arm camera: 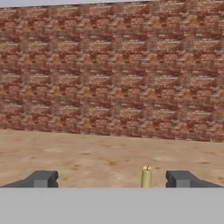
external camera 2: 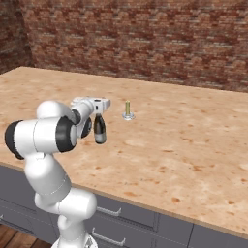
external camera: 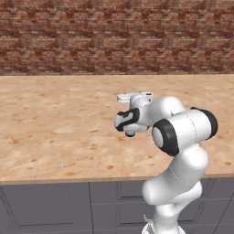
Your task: Open the cabinet directly in front. Then move the wine and the mug to the dining counter with the candle on it.
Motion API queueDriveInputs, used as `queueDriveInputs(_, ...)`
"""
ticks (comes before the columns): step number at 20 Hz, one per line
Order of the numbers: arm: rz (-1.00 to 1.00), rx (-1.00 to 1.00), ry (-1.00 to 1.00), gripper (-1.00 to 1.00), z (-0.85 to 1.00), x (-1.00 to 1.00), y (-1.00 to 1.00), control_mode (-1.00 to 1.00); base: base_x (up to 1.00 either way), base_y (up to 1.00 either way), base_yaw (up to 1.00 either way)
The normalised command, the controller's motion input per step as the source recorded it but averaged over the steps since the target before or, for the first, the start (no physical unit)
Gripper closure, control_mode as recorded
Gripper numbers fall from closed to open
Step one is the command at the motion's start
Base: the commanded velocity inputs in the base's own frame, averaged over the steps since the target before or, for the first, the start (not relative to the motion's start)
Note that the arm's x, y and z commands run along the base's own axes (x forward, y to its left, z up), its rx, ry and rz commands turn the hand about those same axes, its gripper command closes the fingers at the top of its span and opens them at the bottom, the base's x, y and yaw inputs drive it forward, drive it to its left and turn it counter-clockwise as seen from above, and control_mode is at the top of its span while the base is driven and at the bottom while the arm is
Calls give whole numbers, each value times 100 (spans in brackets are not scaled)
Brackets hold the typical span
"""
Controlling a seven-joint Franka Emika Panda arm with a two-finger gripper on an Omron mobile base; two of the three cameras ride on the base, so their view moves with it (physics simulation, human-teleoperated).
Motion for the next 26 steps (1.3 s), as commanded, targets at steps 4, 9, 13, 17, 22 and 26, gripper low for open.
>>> queueDriveInputs(4, -3, 3, 14, -100, 100, -35, 4, -100, 0, 0, 0)
queueDriveInputs(9, 0, 1, 49, -100, 100, -38, 11, -100, 0, 0, 0)
queueDriveInputs(13, 0, 0, 62, -100, 100, -72, 5, -100, 0, 0, 0)
queueDriveInputs(17, 2, -1, 68, -100, 59, -98, 7, -100, 0, 0, 0)
queueDriveInputs(22, 9, -3, 5, -100, 6, -100, 10, -100, 0, 0, 0)
queueDriveInputs(26, 9, -4, -19, -100, 0, -97, 3, -100, 0, 0, 0)
